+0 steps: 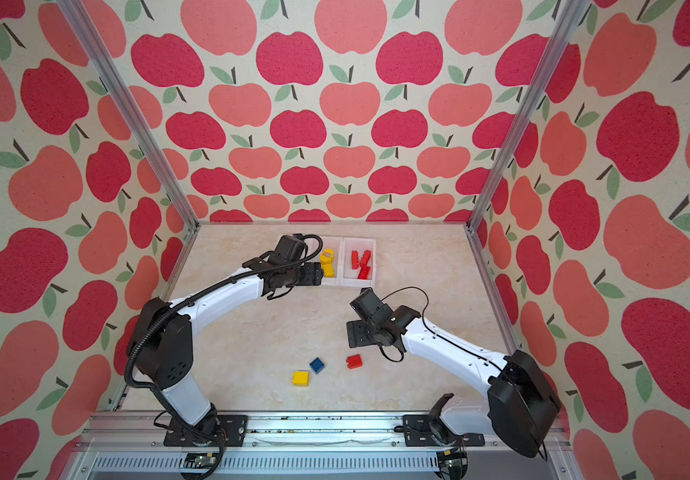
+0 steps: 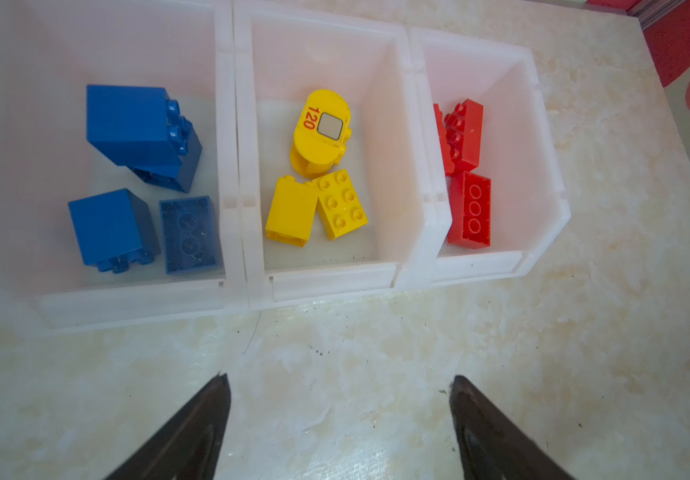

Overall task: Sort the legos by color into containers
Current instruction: 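Lower the right gripper onto the small red brick while the left withdraws, then close the right gripper on the red brick and lift it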

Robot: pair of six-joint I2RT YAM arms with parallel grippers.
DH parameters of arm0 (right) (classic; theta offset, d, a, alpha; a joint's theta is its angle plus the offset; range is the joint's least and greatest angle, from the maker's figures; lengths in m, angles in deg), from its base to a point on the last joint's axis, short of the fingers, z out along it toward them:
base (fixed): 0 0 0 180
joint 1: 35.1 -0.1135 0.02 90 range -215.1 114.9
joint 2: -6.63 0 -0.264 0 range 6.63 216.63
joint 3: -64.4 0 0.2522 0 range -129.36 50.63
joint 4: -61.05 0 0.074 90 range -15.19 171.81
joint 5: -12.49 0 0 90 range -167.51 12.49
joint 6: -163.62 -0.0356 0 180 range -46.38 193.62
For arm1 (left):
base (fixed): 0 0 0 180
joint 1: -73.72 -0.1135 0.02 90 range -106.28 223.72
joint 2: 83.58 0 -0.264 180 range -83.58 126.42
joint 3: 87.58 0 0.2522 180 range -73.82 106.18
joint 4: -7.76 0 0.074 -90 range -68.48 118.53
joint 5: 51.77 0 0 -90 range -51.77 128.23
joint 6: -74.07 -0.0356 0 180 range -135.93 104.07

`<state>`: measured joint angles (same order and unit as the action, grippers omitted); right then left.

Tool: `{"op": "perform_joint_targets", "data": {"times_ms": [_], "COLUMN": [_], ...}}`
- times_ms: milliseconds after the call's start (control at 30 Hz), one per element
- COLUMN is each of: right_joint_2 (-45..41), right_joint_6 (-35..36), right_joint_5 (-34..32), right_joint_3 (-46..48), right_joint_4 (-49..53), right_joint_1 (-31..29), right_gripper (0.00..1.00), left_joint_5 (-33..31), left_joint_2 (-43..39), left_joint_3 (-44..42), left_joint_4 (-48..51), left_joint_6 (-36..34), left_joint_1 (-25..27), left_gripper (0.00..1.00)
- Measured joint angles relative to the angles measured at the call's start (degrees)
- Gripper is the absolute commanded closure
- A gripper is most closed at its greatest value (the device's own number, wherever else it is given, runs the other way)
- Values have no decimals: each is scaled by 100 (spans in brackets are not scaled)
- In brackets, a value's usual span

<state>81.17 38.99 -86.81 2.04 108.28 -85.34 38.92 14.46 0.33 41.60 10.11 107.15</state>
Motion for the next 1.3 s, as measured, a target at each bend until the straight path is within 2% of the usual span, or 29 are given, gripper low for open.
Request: {"op": "perform_joint_targets", "data": {"times_ms": [233, 600, 900, 1167, 1300], "right_joint_2": [173, 916, 1423, 1661, 1751], "right_joint_6": [-190, -448, -603, -719, -761], "right_joint_5": [-118, -422, -481, -455, -393], "right_joint_3": [-2, -208, -293, -293, -293], "right_joint_4": [142, 337, 361, 350, 343], "right_joint_1": [-424, -1082, -1287, -1303, -1303], "right_gripper": [11, 12, 25, 33, 41], "left_joint_5": [151, 328, 413, 433, 433], "left_joint_2": [-796, -1779, -2039, -2087, -2087], "left_joint_3": [-925, -1969, -2505, -2559, -2601], "left_joint_4": [-85, -271, -323, -330, -367], "left_joint_6": [179, 490, 675, 758, 758], "left_joint_1": [-131, -306, -372, -417, -444], "left_gripper": [11, 7, 6, 6, 6]}}
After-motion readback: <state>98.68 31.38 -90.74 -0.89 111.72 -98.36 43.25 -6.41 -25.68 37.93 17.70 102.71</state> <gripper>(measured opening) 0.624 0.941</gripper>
